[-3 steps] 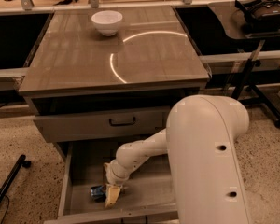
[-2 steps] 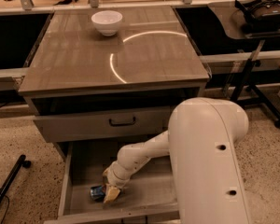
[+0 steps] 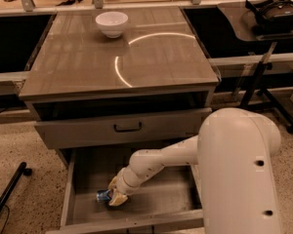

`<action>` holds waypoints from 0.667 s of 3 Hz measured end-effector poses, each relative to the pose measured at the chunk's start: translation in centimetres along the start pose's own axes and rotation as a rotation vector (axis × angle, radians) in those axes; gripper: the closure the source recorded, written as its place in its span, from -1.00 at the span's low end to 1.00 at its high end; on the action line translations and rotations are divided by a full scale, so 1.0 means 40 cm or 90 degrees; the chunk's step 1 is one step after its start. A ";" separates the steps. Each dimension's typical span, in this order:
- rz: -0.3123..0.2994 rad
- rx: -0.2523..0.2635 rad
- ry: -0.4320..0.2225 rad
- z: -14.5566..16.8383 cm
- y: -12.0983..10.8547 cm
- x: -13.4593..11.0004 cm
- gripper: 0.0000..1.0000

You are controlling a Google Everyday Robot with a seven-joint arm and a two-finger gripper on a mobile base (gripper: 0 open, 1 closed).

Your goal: Pick redbull can from middle drawer and place on counter

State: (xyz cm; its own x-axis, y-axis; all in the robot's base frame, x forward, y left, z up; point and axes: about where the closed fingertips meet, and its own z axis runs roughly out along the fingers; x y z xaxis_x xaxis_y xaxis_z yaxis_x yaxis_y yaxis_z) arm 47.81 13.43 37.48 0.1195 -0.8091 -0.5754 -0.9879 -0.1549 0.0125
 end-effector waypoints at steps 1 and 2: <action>-0.019 0.020 -0.035 -0.118 -0.001 -0.021 0.96; -0.038 0.036 -0.091 -0.273 -0.015 -0.025 1.00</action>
Offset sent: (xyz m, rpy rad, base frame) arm 0.0226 -0.1152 0.1665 0.2595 -0.0554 0.0823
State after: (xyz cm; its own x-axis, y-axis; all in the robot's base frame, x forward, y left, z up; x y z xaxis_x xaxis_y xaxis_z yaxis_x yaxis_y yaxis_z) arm 49.37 8.15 46.97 0.1675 -0.7100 -0.6840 -0.9838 -0.1658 -0.0688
